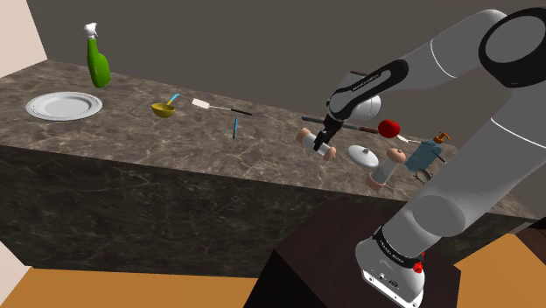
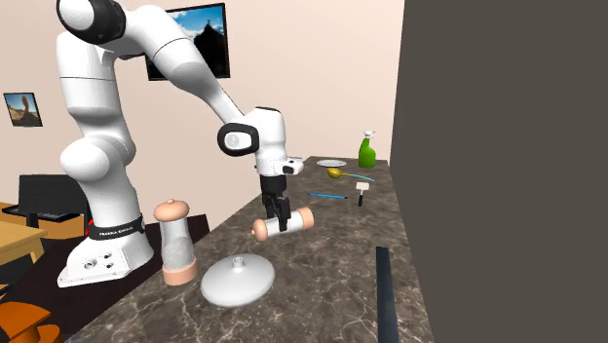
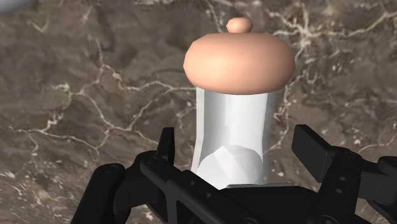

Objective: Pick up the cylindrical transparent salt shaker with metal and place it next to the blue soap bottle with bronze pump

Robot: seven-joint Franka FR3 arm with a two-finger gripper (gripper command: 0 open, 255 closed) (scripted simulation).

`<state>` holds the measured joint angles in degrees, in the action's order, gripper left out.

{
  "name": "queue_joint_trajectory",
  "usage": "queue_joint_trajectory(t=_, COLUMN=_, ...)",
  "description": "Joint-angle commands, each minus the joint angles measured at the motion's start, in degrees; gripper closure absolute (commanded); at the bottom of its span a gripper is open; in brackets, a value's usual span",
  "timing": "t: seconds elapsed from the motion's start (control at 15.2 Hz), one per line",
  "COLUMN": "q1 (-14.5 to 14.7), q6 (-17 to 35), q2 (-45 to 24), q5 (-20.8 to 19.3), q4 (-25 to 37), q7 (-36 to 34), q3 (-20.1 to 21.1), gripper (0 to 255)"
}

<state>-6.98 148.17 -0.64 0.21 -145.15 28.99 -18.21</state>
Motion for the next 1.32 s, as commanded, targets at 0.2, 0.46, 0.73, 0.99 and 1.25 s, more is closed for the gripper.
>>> queue_joint_trajectory(t=0.2, q1=0.0, q6=0.3, q2=-0.3, q5=0.2, q4=0.0, q7=0.1, q3=0.0, gripper=0)
queue_joint_trajectory(t=0.46, q1=0.0, q6=0.3, q2=-0.3, q5=0.2, q4=0.0, q7=0.1, q3=0.0, gripper=255)
queue_joint_trajectory(t=0.73, q1=0.0, q6=0.3, q2=-0.3, q5=0.2, q4=0.0, q7=0.1, q3=0.0, gripper=255)
queue_joint_trajectory(t=0.99, q1=0.0, q6=0.3, q2=-0.3, q5=0.2, q4=0.0, q7=0.1, q3=0.0, gripper=255)
queue_joint_trajectory(t=1.25, q1=-0.1, q6=-3.1, q2=2.7, q5=-1.5, q4=0.5, q7=-1.1, q3=-0.1, gripper=255)
